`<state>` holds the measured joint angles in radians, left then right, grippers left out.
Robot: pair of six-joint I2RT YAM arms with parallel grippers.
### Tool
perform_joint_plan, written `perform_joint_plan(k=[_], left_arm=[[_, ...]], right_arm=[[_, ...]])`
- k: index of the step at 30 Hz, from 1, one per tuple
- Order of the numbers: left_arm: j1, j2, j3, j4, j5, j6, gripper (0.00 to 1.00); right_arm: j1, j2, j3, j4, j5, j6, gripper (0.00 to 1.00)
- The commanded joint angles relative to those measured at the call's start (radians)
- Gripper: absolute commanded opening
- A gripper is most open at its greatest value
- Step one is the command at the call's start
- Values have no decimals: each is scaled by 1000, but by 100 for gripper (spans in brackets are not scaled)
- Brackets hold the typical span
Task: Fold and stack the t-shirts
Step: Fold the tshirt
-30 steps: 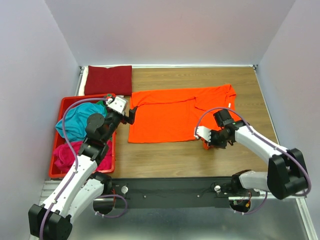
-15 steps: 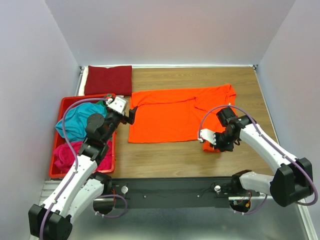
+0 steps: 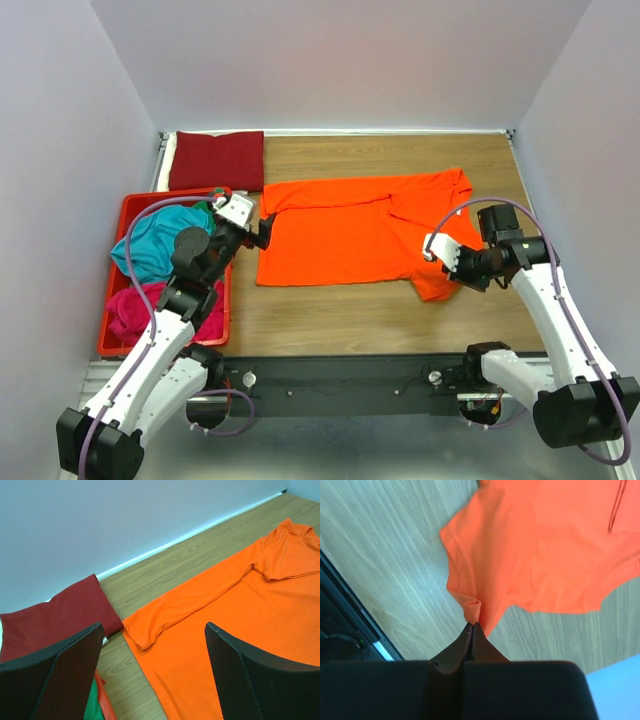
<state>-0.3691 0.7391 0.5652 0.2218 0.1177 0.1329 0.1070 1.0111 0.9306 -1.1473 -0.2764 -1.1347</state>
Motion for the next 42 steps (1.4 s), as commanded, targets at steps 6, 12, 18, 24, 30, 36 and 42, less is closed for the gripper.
perform_joint_plan(k=[6,12,18,24,30,36,42], left_arm=[[-22,-10,7,21,45,25,89],[-108,-30,27,-50,108,270,86],[-182,-122,22,-366,114,660,85],[-211,-147,-30,-568,51,800,44],[-263,-5,-19,-688,16,835,55],[-290,161,22,-734,31,798,59],[-295,241,12,-727,16,752,62]], right_arm=[[-6,17,-82,-15,-251,-31,1],[-6,38,-95,87,-212,29,1],[-7,24,-104,185,-188,108,1],[-6,18,-141,251,-205,161,1],[-9,3,-171,290,-195,176,1],[-18,17,-164,319,-195,211,1],[-23,43,-153,339,-204,227,1]])
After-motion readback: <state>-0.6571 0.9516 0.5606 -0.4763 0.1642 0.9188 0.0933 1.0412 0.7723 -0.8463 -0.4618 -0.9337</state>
